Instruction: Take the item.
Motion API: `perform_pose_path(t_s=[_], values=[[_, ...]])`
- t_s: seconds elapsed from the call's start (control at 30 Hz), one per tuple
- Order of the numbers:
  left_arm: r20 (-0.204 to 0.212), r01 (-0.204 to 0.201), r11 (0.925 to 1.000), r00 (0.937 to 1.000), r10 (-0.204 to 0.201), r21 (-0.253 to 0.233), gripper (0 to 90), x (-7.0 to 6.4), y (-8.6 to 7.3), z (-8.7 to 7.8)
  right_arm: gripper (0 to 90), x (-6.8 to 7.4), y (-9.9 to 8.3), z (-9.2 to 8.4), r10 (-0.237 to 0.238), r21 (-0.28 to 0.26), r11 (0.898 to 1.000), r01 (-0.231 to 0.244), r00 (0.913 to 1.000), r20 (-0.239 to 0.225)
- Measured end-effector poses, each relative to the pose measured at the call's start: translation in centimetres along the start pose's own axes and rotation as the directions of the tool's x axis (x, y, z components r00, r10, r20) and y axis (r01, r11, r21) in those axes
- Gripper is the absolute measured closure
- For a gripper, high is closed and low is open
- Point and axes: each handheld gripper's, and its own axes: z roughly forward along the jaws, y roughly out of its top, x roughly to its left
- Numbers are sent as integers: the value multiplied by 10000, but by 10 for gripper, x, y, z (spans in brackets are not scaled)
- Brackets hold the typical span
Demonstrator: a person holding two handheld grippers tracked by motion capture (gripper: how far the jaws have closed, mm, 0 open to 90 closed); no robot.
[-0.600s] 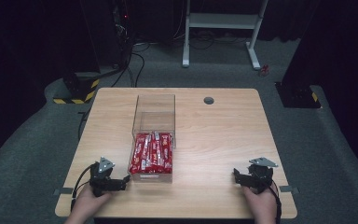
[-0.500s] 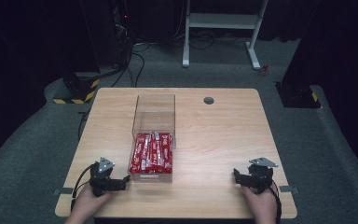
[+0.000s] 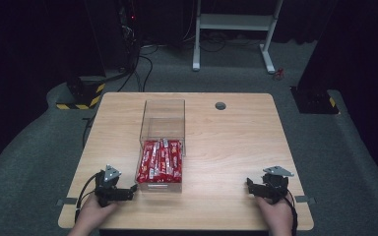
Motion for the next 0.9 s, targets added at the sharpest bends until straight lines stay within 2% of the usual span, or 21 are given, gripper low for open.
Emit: perform_pose_path(t_s=[0.23,0.6,0.73,0.9], values=[[-3,3,10000,10000,-3,-2,6,0,0,0,83,0,0,0,-217,1,9998,217,9996,-177],[-6,-53,10000,10000,53,38,6,1,0,0,103,1,-1,-1,-255,-24,9997,254,9993,-258],[-4,-46,10000,10000,46,27,6,1,0,0,119,-1,-1,-4,-163,-193,9997,158,9995,-271],[-10,-60,10000,10000,60,30,6,1,0,0,120,0,0,-9,-46,-524,9986,18,9985,-540]])
